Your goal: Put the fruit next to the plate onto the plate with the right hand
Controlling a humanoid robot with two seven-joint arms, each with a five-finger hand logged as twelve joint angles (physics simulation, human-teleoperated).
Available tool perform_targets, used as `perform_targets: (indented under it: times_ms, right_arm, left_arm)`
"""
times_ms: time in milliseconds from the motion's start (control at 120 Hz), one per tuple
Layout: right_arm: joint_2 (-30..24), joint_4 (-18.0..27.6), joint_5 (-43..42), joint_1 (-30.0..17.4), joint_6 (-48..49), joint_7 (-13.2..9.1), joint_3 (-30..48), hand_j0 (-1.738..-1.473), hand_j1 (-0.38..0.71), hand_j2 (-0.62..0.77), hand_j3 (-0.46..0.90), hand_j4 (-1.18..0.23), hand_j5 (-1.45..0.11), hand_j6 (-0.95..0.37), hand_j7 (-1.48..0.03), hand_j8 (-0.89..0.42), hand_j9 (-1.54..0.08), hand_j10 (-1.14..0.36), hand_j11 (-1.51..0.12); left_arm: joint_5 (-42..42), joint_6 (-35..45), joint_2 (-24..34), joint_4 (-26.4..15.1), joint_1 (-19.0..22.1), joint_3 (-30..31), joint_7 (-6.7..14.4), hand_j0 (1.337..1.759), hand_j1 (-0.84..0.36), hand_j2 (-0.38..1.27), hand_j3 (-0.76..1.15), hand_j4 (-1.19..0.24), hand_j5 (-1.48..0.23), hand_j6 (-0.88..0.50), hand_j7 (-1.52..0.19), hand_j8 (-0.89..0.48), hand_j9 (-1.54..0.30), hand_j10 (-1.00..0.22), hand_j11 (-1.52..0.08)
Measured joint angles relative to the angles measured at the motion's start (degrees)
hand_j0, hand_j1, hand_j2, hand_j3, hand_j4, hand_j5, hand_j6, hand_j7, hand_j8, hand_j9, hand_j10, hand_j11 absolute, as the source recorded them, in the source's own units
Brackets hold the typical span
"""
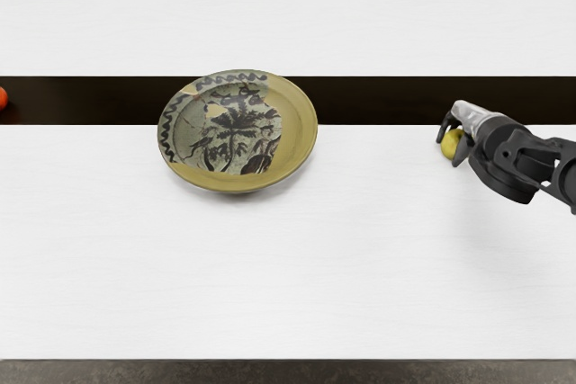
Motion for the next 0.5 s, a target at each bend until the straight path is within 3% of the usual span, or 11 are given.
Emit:
perform_targets:
  times_ms: [125,500]
  right_arm:
    - [-0.1,0.0,0.0,0.0,0.0,0.0,0.0,-1.631,0.27,0.17,-0.03,-0.81,-1.09,-0.41,-1.10,-0.36,-1.13,-0.59,-1.14]
    - [-0.7,0.8,2.0,2.1,1.3,0.0,2.7,-1.638,0.28,0.19,0.00,-0.80,-1.13,-0.40,-1.13,-0.34,-1.17,-0.58,-1.17]
  left_arm:
    - [0.0,0.0,0.0,0.0,0.0,0.0,0.0,1.658,0.07,0.05,0.00,-0.23,-0.30,-0.23,-0.30,-0.23,-0.30,-0.23,-0.30]
    - [0.0,0.0,0.0,0.0,0.0,0.0,0.0,1.658,0.07,0.05,0.00,-0.23,-0.30,-0.23,-0.30,-0.23,-0.30,-0.23,-0.30]
